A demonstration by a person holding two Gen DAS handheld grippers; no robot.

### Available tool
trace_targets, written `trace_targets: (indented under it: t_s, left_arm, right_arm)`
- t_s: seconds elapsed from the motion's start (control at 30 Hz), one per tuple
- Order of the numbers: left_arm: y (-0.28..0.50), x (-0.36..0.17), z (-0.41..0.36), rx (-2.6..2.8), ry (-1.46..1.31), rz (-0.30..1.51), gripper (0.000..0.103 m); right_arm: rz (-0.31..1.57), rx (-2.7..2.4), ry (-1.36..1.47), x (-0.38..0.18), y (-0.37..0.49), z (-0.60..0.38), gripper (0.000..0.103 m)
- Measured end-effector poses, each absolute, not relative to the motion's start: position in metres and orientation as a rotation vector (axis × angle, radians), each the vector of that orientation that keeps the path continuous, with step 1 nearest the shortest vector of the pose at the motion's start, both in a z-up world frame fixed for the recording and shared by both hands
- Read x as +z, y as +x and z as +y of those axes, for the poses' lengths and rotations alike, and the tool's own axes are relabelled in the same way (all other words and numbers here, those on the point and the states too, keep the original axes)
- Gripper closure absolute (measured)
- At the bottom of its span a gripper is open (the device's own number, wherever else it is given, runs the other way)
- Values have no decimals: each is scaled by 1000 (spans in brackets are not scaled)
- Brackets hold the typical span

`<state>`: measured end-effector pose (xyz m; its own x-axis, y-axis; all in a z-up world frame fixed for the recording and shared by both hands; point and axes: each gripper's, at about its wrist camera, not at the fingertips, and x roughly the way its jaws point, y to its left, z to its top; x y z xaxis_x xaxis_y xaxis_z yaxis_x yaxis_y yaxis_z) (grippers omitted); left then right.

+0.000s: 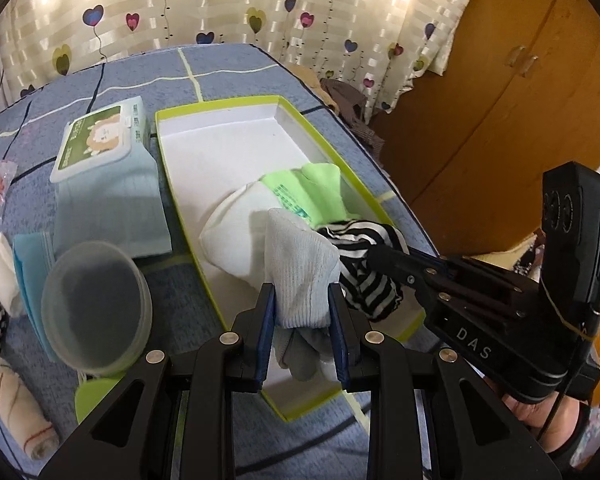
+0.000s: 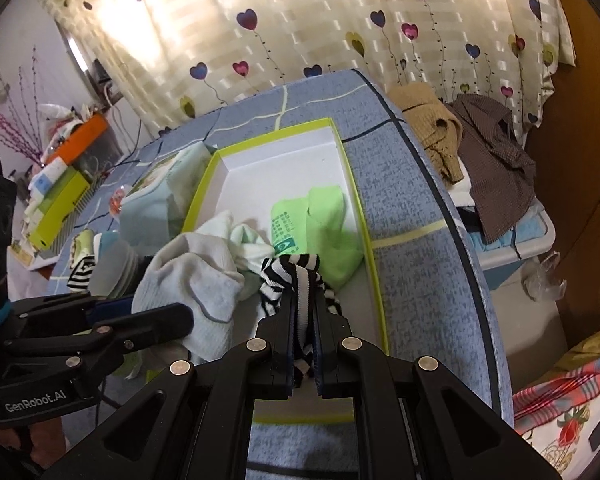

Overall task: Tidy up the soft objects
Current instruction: 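Carry the grey sock and striped sock with both grippers over the tray, then lower both socks into the tray and open both grippers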

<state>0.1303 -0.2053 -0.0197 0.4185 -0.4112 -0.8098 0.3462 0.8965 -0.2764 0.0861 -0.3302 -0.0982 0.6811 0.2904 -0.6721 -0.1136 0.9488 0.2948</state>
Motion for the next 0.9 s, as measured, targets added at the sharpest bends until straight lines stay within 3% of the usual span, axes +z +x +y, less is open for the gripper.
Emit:
trace_targets:
  t_s: [0.67,0.77,0.83,0.9]
  left_arm:
    - [170,-20,-202,-388,-81,1011,76]
    - [165,-16,-202,-400,-73,1006,72]
    - [161,-15,-203,-406,-68,1000,71]
    - [157,-13,-201,-415,-72,995,71]
  right_arm:
    - [750,236,173,-81,145,-330,95]
    - [769,241,175,-84,138,-329,85]
    - [777,236,172,-86,132,-328,62]
    - [774,227,165,-85,123,-327,60]
